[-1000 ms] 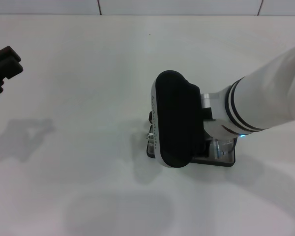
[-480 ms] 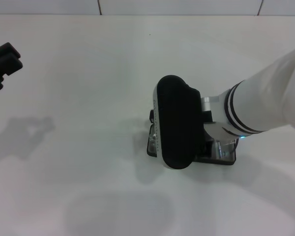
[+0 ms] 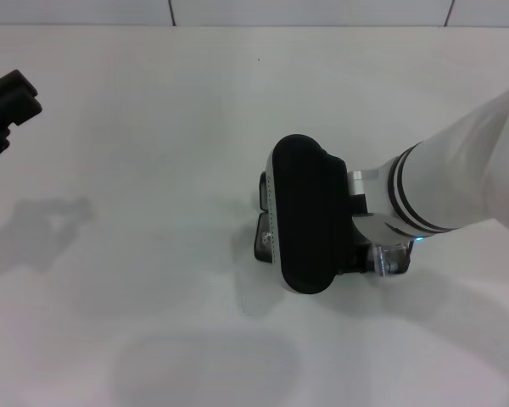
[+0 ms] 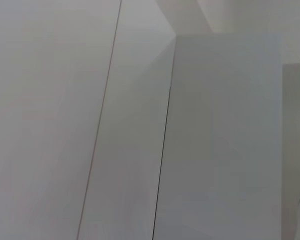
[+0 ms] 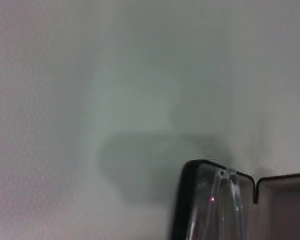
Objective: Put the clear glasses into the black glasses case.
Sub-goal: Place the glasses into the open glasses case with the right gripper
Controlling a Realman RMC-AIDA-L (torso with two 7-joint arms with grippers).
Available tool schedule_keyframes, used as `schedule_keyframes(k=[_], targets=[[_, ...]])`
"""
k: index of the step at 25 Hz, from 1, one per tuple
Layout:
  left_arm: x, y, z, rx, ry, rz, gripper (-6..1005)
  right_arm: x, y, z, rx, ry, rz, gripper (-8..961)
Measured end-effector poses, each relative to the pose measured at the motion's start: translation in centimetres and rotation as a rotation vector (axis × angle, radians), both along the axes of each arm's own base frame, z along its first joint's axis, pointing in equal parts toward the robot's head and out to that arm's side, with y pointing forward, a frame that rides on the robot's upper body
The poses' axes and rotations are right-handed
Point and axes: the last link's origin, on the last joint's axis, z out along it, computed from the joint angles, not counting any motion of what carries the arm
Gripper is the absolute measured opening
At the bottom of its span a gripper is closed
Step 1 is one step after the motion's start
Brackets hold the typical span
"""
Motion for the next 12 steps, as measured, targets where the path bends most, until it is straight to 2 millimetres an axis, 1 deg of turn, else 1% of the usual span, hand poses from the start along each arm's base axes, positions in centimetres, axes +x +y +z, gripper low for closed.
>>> schedule_keyframes(k=[12], targets=[[-0.02,-0.02,-0.05,-0.002,-0.001,0.002,153,-0.23,0.00,0.26,0.009,-0.007,0.013,116]])
